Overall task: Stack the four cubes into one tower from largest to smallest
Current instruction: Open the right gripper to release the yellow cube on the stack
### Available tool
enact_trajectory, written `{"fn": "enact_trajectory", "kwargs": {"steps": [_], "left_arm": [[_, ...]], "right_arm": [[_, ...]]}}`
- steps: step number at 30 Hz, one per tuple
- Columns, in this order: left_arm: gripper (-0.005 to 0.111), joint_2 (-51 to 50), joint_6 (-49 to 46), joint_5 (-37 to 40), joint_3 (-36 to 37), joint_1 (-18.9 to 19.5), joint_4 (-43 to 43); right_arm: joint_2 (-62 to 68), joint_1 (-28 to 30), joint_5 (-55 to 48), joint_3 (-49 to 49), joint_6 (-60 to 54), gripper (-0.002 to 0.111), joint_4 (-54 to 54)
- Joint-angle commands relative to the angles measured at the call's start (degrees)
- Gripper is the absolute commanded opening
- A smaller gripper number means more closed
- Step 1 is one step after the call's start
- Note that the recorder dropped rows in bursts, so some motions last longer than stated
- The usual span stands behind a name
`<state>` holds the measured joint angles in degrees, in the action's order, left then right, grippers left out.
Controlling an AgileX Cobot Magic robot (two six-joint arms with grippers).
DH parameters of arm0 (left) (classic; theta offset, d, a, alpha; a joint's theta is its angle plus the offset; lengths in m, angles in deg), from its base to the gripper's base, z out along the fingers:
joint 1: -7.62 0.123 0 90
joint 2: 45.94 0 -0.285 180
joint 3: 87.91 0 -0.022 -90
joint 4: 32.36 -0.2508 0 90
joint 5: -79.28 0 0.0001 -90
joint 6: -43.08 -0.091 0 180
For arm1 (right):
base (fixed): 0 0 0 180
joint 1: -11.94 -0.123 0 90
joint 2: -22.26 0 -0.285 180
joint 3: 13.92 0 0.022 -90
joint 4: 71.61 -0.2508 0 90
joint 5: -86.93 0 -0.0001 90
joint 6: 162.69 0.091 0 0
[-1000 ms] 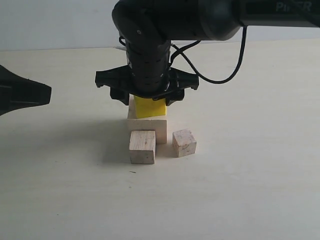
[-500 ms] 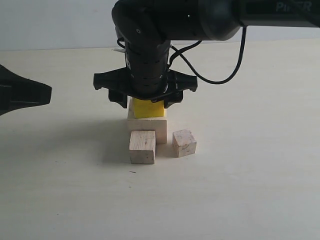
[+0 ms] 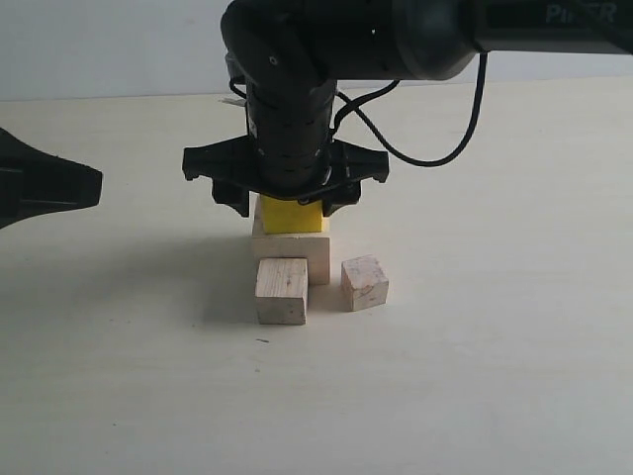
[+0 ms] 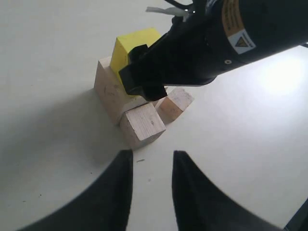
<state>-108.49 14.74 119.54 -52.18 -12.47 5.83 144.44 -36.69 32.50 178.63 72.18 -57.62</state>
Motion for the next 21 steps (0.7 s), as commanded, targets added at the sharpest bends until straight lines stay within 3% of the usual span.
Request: {"fn": "enact_trajectory", "kwargs": {"steps": [1, 21], "left_arm": [[0.03, 0.26, -0.05, -0.16, 0.18, 0.12, 0.48], [0.03, 0.26, -0.05, -0.16, 0.18, 0.12, 0.48]], "right_arm": [[-0.3, -0.02, 0.24, -0.16, -0.82, 0.075, -0.15], [-0.3, -0.02, 0.34, -0.16, -1.89, 0.074, -0.42]]}}
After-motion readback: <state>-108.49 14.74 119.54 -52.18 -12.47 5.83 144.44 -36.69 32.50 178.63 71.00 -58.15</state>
